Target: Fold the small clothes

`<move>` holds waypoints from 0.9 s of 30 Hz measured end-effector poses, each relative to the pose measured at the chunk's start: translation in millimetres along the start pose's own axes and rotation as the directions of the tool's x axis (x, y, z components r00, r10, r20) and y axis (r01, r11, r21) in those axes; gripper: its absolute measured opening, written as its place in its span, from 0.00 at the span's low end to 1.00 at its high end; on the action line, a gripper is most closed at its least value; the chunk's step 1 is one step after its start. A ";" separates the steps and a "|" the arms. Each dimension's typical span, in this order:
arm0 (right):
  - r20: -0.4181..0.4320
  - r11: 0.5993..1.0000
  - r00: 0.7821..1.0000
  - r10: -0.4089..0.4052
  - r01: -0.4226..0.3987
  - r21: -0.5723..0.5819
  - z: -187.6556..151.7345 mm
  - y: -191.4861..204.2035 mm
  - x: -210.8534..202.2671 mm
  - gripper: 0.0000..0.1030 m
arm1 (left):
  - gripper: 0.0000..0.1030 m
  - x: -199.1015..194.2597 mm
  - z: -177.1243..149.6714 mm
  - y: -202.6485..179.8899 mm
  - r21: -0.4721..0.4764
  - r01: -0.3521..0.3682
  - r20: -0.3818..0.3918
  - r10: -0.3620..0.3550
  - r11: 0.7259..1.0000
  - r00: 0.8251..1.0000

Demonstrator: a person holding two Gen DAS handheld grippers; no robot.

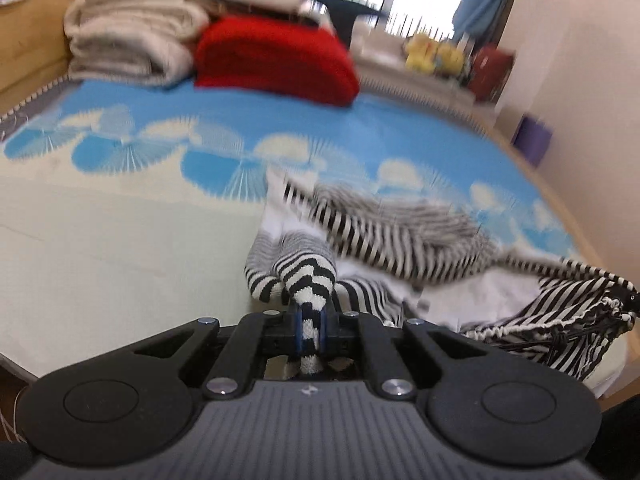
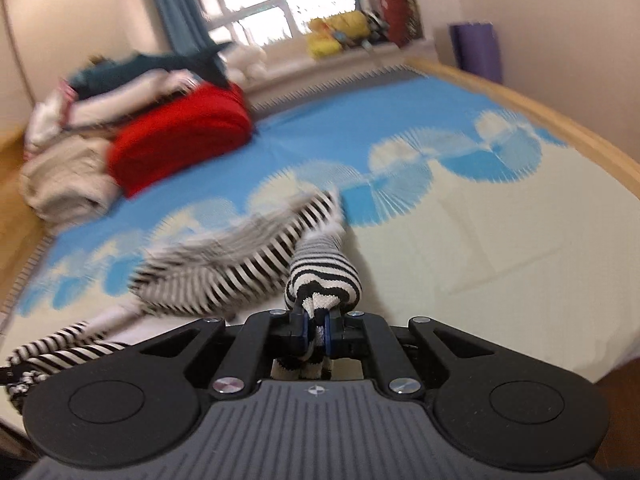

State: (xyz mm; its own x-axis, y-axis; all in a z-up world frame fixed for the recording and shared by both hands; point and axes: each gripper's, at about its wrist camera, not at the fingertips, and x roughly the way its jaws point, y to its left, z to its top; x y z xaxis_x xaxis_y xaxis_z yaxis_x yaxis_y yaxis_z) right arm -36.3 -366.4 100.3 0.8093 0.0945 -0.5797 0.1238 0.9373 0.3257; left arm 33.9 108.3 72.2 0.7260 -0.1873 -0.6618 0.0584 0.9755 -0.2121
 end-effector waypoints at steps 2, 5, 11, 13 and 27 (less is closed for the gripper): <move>0.039 0.999 0.998 0.043 -0.043 0.006 9.9 1.0 -21.0 0.06 | 0.07 -14.4 3.8 -1.1 0.014 0.017 0.029 -0.017 1.000 0.999; 0.076 0.998 0.995 0.058 -0.058 -0.010 22.0 3.2 -24.9 0.06 | 0.07 -1.3 17.2 -5.8 0.040 0.031 0.026 -0.032 0.999 0.999; -0.044 0.996 0.998 -0.043 0.040 -0.076 36.5 1.1 83.2 0.06 | 0.08 106.6 40.9 -9.9 0.156 -0.001 -0.097 0.016 0.988 0.995; -0.075 0.991 0.995 -0.064 0.055 -0.121 37.7 5.8 116.7 0.06 | 0.09 141.5 41.3 0.6 0.177 -0.011 -0.121 0.033 0.984 0.992; -0.241 0.966 0.939 -0.244 0.215 -0.142 22.5 12.2 239.5 0.16 | 0.61 220.6 48.8 53.2 -0.055 -0.145 -0.296 0.123 0.988 0.947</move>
State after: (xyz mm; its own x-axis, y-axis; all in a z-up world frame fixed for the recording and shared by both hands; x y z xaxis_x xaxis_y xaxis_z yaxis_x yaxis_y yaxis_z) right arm 171.9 -339.9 -17.7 0.5919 -0.0594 -0.8038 0.2121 0.9736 0.0843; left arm 230.6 124.5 -50.1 0.4916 -0.0920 -0.8659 -0.0853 0.9845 -0.1530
